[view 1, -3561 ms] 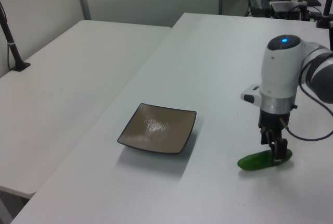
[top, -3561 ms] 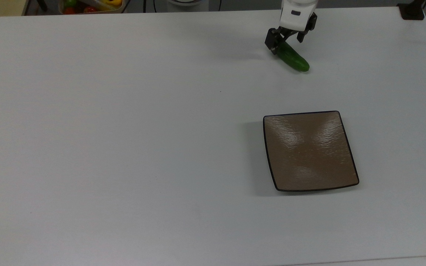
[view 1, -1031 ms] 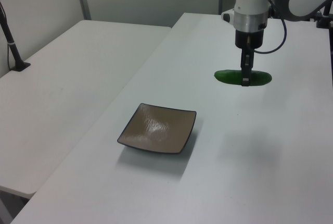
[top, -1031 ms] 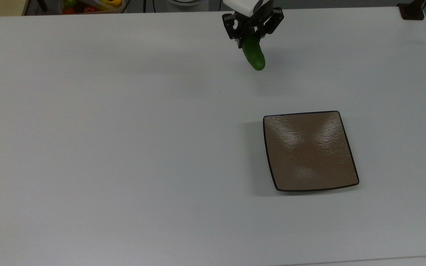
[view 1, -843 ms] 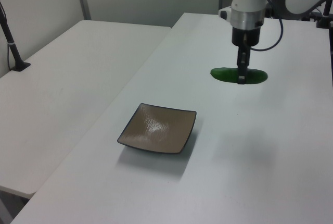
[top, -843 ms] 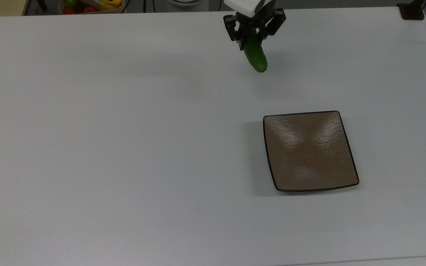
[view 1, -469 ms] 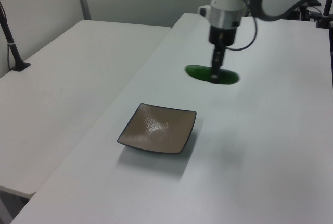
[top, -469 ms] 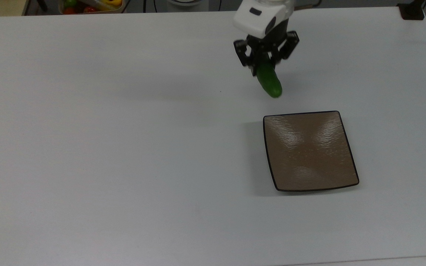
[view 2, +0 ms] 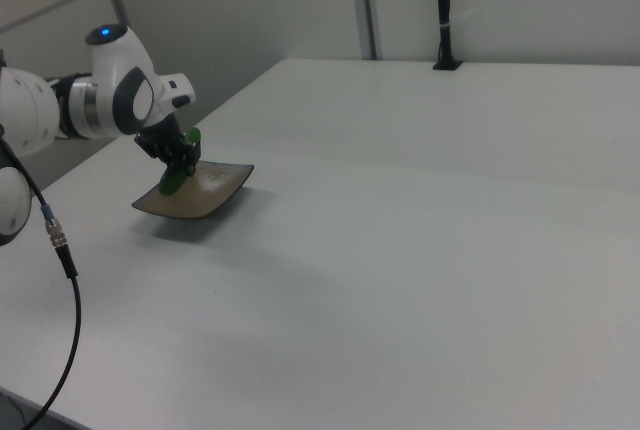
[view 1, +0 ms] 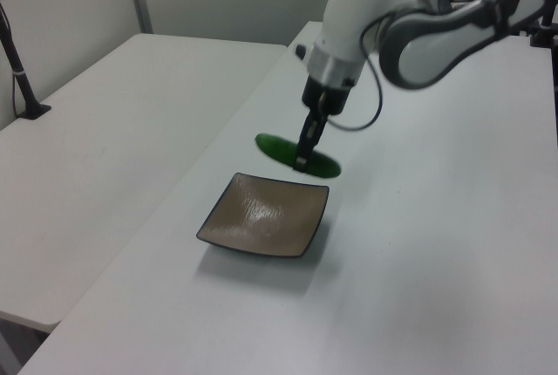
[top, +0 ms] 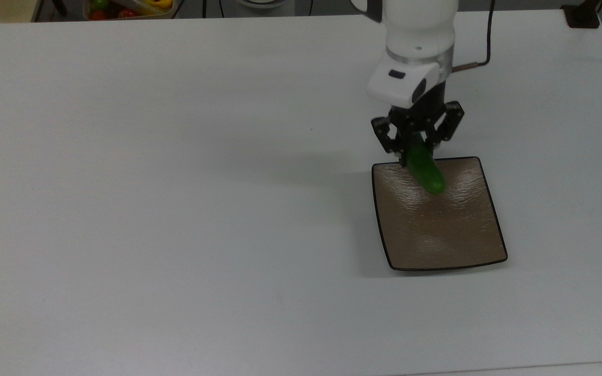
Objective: Cucumber placed on a ceramic plate
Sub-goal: 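Carry the cucumber over the brown plate and lower it onto it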
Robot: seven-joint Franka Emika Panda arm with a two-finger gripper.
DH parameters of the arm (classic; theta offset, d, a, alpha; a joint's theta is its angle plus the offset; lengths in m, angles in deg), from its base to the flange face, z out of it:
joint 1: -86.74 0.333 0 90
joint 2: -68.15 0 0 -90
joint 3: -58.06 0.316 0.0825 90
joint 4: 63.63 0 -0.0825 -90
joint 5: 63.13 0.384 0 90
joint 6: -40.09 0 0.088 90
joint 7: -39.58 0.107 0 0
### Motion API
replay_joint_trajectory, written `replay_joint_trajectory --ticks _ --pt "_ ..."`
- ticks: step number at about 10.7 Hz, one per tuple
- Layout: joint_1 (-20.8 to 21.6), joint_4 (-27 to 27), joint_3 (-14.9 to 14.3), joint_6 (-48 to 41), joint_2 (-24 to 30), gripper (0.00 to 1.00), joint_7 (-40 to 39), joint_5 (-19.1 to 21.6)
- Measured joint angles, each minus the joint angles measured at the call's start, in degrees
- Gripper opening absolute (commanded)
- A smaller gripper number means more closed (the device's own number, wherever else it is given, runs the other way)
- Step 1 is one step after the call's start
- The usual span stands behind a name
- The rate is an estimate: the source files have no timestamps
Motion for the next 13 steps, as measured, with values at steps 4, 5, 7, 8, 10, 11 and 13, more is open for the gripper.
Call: replay_joint_trajectory --ticks 4,5,7,8,10,11,13 --pt "1.9 2.3 0.0 11.4 -7.8 0.2 0.1 0.0" --pt "2.2 3.3 -0.1 14.6 -9.9 0.24 0.1 0.0" --pt "2.2 4.0 -0.1 18.6 -12.6 0.67 0.1 0.0" --pt "2.2 4.1 -0.3 20.5 -13.6 0.81 0.1 0.0" --pt "2.2 4.2 -0.8 22.5 -14.6 1.0 0.1 0.0" --pt "2.3 4.3 -0.8 22.6 -14.6 1.0 0.1 0.0" --pt "2.3 5.1 -0.8 22.6 -14.6 1.0 0.1 0.0"
